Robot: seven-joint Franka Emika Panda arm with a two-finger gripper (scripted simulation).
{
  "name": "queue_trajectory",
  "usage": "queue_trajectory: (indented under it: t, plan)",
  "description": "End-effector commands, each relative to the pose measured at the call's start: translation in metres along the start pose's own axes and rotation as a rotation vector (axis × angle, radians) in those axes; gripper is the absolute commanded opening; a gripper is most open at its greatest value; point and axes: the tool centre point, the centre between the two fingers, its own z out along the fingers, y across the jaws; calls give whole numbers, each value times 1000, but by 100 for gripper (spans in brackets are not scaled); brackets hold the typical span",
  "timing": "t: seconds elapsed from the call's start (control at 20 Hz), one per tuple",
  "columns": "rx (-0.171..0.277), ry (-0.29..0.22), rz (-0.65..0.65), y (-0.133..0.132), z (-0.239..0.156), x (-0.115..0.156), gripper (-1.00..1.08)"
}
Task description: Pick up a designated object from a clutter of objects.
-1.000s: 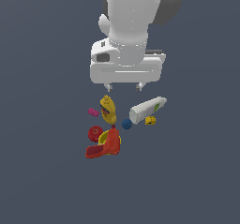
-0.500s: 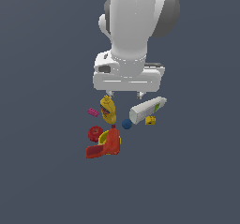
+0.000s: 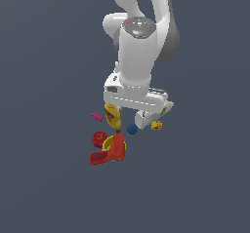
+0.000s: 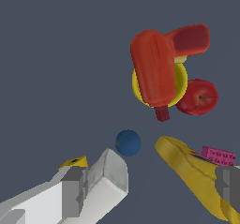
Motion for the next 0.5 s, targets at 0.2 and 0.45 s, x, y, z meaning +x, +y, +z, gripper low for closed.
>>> queue_trajectory:
  t: [0.2,0.45]
  plan:
    - [4,-5,167,-3,49,-8,100]
    - [5,-8,294,-4,85,-17,100]
